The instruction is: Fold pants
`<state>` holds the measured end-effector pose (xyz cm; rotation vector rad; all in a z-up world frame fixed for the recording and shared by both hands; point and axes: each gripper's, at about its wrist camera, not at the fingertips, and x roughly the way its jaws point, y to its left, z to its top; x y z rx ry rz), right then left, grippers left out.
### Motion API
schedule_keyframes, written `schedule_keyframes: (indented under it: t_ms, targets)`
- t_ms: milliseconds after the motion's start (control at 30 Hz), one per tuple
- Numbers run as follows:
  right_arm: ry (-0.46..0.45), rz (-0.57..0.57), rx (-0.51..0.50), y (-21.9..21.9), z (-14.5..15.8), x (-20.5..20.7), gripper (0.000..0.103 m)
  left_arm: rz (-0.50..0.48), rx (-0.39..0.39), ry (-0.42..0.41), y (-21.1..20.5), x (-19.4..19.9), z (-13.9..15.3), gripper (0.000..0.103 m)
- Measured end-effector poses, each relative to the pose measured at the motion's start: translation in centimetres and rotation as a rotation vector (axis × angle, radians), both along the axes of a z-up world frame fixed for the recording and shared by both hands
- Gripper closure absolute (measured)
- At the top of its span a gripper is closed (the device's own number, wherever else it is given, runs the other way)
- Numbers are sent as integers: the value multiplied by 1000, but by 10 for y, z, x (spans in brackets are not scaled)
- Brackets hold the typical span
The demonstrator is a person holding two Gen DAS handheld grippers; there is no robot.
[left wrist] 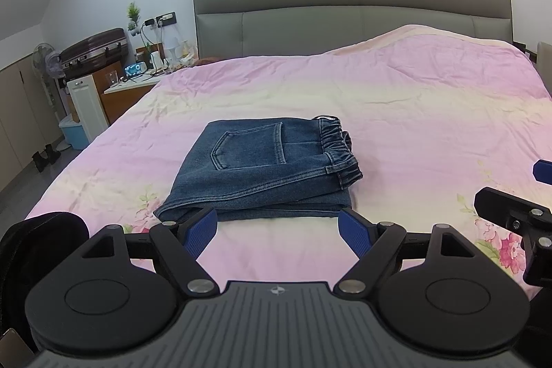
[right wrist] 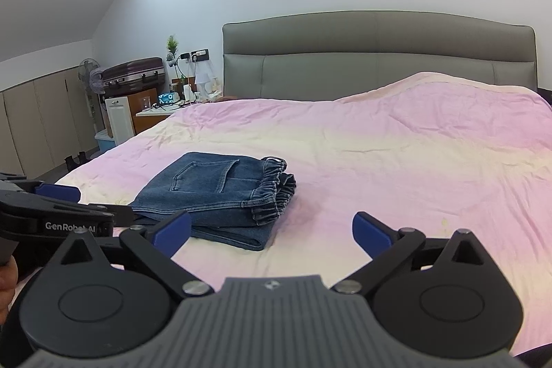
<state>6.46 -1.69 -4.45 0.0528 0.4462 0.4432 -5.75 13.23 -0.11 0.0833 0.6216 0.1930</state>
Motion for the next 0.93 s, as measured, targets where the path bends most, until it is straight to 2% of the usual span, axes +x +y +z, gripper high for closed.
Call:
schedule_keyframes:
  t_ms: [933]
  targets:
    - [-9,7,-8,1,-2,-1,5,-2,4,-21,0,-6,6,9]
